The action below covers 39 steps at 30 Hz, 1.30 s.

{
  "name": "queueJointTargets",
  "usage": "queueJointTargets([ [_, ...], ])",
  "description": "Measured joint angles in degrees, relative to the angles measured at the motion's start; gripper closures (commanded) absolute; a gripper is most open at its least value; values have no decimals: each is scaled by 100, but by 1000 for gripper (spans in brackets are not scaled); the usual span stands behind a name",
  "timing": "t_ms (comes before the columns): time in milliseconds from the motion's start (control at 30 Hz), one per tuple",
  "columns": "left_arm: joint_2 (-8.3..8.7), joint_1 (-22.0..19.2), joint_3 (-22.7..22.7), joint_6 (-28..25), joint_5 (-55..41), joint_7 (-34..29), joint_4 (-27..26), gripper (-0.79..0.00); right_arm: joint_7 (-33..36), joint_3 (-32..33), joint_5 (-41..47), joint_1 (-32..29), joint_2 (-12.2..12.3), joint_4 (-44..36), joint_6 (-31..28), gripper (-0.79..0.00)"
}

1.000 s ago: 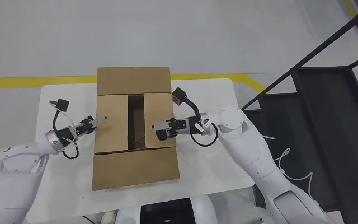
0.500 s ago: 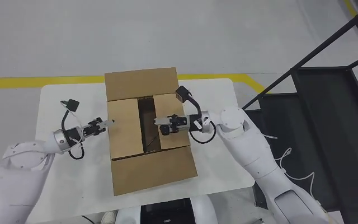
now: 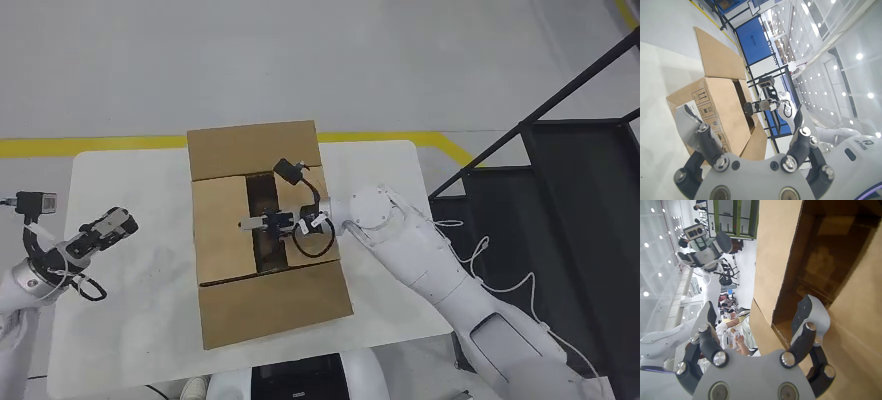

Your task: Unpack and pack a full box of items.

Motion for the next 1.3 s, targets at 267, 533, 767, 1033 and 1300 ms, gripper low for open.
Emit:
queueJointTargets([
  [267,-5,591,-735,-48,-443,-75,-277,-785,-55,-630,217,251,-281,382,-172,-785],
  [533,-32,665,-791,-73,-695,-248,-258,-785,113,-729,844,352,-432,119,-723,-785],
  [767,-59,660,-760,-95,-1049,-458,-168,-785,-225,-1240,1027,587,-740,-24,-900,-785],
  [1033,-80,777,-992,-65,-1372,-668,-141,-785,-719,-2200,983,1124,-1404,925,-910,-785],
  [1300,-90,735,-980,178,-1759,-1172,-86,-785,-1038,-2573,787,1392,-1921,1836,-1131,-785],
])
